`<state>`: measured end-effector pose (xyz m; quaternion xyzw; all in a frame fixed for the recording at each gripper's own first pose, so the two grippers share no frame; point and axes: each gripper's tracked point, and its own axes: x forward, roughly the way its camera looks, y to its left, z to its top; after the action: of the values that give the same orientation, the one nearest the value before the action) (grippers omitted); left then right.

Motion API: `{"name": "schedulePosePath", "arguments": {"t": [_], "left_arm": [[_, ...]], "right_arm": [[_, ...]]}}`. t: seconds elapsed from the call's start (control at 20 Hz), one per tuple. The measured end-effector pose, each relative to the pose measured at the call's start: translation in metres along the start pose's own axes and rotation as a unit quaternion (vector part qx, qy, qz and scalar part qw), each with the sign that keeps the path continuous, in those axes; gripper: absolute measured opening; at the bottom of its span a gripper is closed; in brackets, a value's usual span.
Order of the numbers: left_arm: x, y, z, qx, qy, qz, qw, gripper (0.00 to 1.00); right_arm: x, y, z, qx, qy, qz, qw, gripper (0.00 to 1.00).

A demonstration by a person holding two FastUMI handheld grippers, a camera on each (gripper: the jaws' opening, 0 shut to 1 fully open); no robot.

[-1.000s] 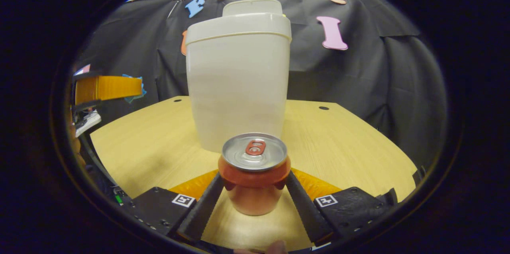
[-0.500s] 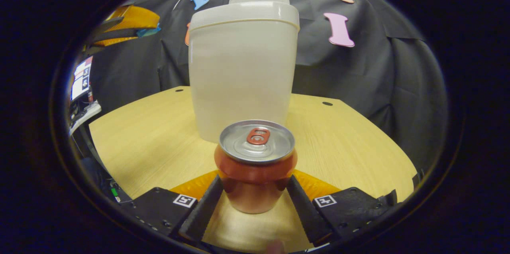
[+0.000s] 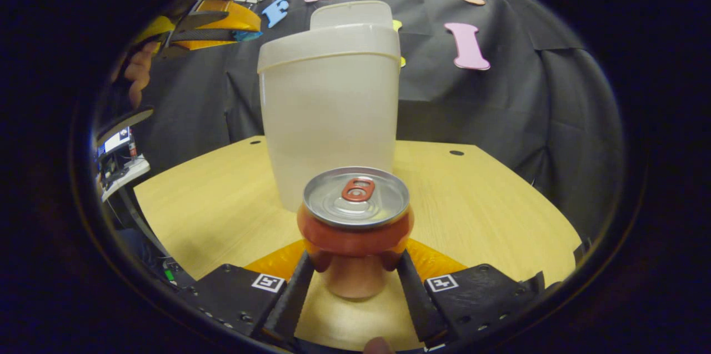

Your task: Press the lid of the desktop garbage bin to open it, pick up the crumpled paper on the desktop and throw it into the bin, then pick up the pop can on the desktop and drop it into the bin, and finally close the garbage bin lid.

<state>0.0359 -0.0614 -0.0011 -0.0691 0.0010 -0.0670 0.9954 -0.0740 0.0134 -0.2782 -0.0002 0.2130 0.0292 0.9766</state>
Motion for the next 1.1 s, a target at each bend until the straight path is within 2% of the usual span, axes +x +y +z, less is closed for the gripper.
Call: {"name": "schedulePosePath", "arguments": {"t": [0.3, 0.35, 0.4, 0.55, 0.7, 0.85, 0.95, 1.0, 1.1], "left_arm": [[0.037, -0.01, 0.025, 0.012, -0.018, -0.013, 1.0, 0.36], [0.042, -0.012, 0.024, 0.014, -0.015, -0.015, 1.0, 0.4], [0.048, -0.014, 0.023, 0.015, -0.011, -0.015, 1.0, 0.36], [0.061, -0.026, 0.013, 0.011, 0.014, -0.023, 1.0, 0.4], [0.071, -0.022, 0.007, 0.028, 0.033, -0.01, 0.999, 0.45], [0.077, -0.027, -0.001, 0.022, 0.045, -0.01, 0.999, 0.48], [0.079, -0.024, -0.005, 0.029, 0.053, -0.004, 0.998, 0.81], [0.079, -0.021, -0.003, 0.03, 0.052, 0.002, 0.998, 0.91], [0.08, -0.023, -0.005, 0.022, 0.052, 0.001, 0.998, 0.98]], "right_arm": [[-0.019, -0.012, 0.026, 0.015, -0.032, 0.008, 0.999, 0.78], [-0.019, -0.015, 0.03, 0.015, -0.035, 0.008, 0.999, 0.77], [-0.017, -0.017, 0.034, 0.015, -0.039, 0.011, 0.999, 0.77], [-0.011, -0.021, 0.037, 0.013, -0.041, 0.021, 0.999, 0.78], [-0.011, -0.022, 0.046, 0.013, -0.046, 0.035, 0.998, 0.77], [-0.006, -0.028, 0.054, 0.009, -0.05, 0.035, 0.998, 0.78], [-0.006, -0.028, 0.063, 0.019, -0.059, 0.038, 0.997, 0.78], [-0.006, -0.028, 0.066, 0.023, -0.062, 0.038, 0.997, 0.77], [-0.004, -0.03, 0.068, 0.022, -0.064, 0.036, 0.997, 0.78]]}}
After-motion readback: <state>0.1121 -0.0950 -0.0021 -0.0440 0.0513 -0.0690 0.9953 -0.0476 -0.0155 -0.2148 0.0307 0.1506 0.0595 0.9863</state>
